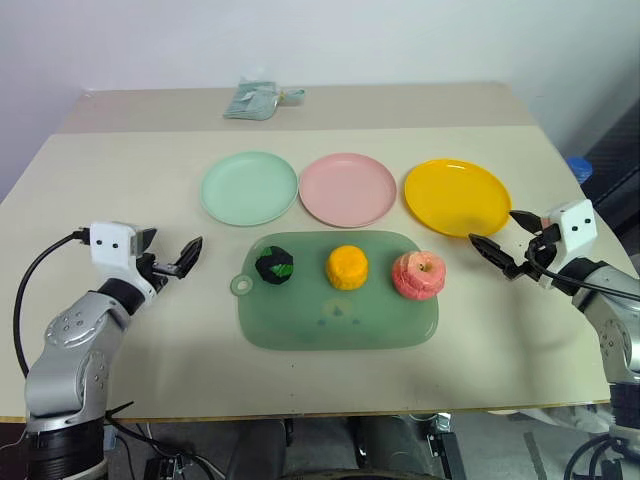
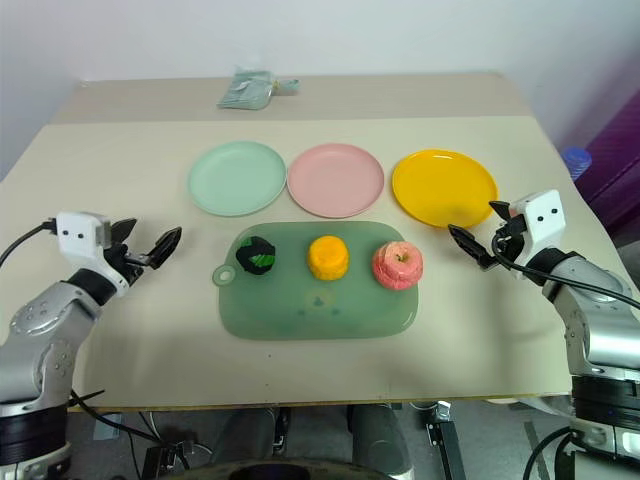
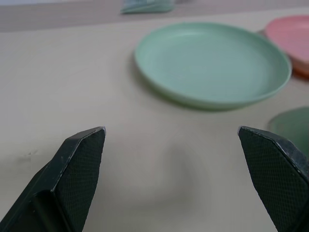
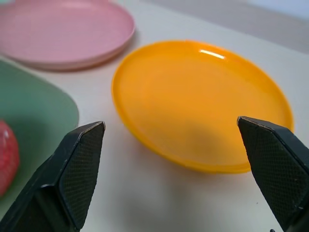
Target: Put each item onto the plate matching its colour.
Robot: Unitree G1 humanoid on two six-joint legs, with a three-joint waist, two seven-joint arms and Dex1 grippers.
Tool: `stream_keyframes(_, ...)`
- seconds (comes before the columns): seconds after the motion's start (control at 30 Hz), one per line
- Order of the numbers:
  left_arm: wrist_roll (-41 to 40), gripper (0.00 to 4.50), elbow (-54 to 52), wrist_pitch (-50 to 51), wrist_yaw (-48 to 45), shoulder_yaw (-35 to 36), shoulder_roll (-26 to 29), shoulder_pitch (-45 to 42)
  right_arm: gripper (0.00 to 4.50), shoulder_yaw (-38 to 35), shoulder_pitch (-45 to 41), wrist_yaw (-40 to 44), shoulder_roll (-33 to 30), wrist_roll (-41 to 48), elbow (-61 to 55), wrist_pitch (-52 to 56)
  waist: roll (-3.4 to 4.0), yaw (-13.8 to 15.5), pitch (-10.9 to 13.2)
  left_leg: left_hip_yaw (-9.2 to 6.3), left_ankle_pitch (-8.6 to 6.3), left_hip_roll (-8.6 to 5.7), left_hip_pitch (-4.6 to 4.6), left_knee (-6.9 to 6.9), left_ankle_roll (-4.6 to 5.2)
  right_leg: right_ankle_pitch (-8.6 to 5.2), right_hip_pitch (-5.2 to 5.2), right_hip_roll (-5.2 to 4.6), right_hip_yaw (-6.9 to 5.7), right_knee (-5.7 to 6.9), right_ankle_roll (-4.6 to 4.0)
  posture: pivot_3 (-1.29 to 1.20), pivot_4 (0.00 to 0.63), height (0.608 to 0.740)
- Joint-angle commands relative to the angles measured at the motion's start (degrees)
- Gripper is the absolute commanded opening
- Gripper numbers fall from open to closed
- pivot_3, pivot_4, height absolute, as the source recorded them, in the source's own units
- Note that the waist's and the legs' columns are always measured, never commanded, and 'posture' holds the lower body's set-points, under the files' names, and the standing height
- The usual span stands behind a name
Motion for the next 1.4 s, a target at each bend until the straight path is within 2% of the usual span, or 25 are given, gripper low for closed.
stream_keyframes(0.03, -4.35, 4.5, -3.07, 2.21, -7.6, -6.01, 2.25, -5.27, 4.47, -2.92, 1.93, 1.76, -1.17, 3.92, -6.29, 2.54, 0.0, 0.19, 0.0, -0.01, 0.0, -0.01, -0.02, 0.0, 0.0, 0.0, 0.0, -0.01, -0.01, 0.0, 0.0, 0.0, 0.15, 0.74)
stream_keyframes(0.13, -3.57, 4.5, -3.24, 1.84, -17.7, -14.99, 6.27, -8.85, 4.47, -3.58, 5.3, 6.03, -2.92, 10.01, -12.23, 8.94, 0.03, 0.06, -0.01, 0.0, 0.0, -0.1, -0.07, 0.02, 0.0, 0.0, -0.01, 0.0, -0.06, 0.0, 0.0, 0.0, 0.15, 0.74)
stream_keyframes(0.3, 3.55, 4.5, 4.25, -1.51, -22.61, -25.41, 7.37, -16.63, 4.47, -3.1, 10.83, 9.77, -4.92, 12.33, -17.82, 11.33, 0.03, -0.23, -0.01, 0.0, 0.0, -0.12, 0.0, 0.01, 0.0, 0.0, 0.02, 0.11, -0.05, 0.0, -0.01, 0.0, 0.15, 0.74)
stream_keyframes(0.47, 10.87, 4.5, 9.75, -5.41, -23.31, -29.82, 8.69, -18.84, 4.47, -3.28, 12.08, 9.04, -3.99, 12.32, -19.06, 11.18, 0.03, -0.35, -0.01, 0.01, 0.0, -0.12, 0.02, 0.01, 0.01, 0.0, 0.02, 0.13, -0.02, 0.0, -0.01, 0.0, 0.15, 0.74)
stream_keyframes(0.67, 11.85, 4.5, 9.25, -3.8, -24.14, -29.88, 9.17, -17.36, 4.47, -3.4, 13.55, 9.29, -3.44, 12.16, -18.99, 9.88, 0.0, 0.08, 0.0, -0.02, 0.0, -0.13, -0.04, 0.03, 0.01, -0.01, 0.01, 0.05, -0.03, -0.01, 0.0, 0.0, 0.15, 0.74)
stream_keyframes(0.77, 10.2, 3.66, 9.34, -2.92, -23.01, -28.1, 7.54, -17.32, 4.5, -3.3, 13.83, 9.59, -3.42, 12.16, -18.76, 9.34, 0.01, 0.08, 0.0, -0.03, 0.0, -0.11, -0.04, 0.04, 0.01, -0.01, 0.02, 0.05, -0.03, -0.01, 0.0, 0.0, 0.15, 0.74)
stream_keyframes(0.87, 9.69, 2.29, 8.99, -2.17, -22.91, -27.34, 7.28, -17.53, 4.5, -3.62, 14.35, 10.36, -3.87, 12.39, -18.85, 8.98, 0.01, 0.03, 0.0, -0.04, 0.0, -0.12, -0.04, 0.04, 0.01, -0.01, 0.02, 0.06, -0.04, 0.0, 0.0, 0.0, 0.15, 0.74)
stream_keyframes(0.93, 9.04, 1.75, 9.09, -1.67, -22.09, -26.02, 6.87, -18.01, 4.5, -4.35, 14.71, 11.4, -4.38, 13.25, -19.62, 9.05, 0.01, 0.03, 0.0, -0.04, 0.0, -0.12, -0.04, 0.04, 0.01, -0.01, 0.02, 0.07, -0.04, 0.0, 0.0, 0.0, 0.15, 0.74)
stream_keyframes(1.03, 7.58, 1.75, 9.87, -1.08, -21.23, -23.38, 6.07, -19.07, 4.5, -5.1, 14.82, 12.74, -4.96, 14.87, -21.59, 9.52, 0.01, 0.01, 0.0, -0.06, 0.0, -0.11, -0.04, 0.04, 0.01, 0.0, 0.01, 0.06, -0.04, 0.0, 0.0, 0.0, 0.15, 0.74)
stream_keyframes(1.17, 8.35, 1.75, 15.35, -1.56, -15.21, -18.83, 3.99, -24.43, 4.5, -5.29, 14.84, 13.94, -5.54, 17.67, -25.75, 10.75, -0.02, 0.12, 0.01, -0.08, 0.0, -0.11, -0.04, 0.06, 0.01, 0.0, 0.03, 0.08, -0.09, 0.01, 0.0, 0.0, 0.15, 0.74)
stream_keyframes(1.4, 14.83, 1.75, 37.83, -2.18, -3.45, -17.93, 0.1, -40.01, 4.5, 0.4, 11.61, 12.74, -4.72, 18.96, -31.49, 11.86, -0.06, 0.13, 0.02, -0.08, 0.0, -0.22, -0.06, 0.14, 0.01, 0.0, 0.1, 0.05, -0.2, 0.01, 0.02, 0.0, 0.15, 0.74)
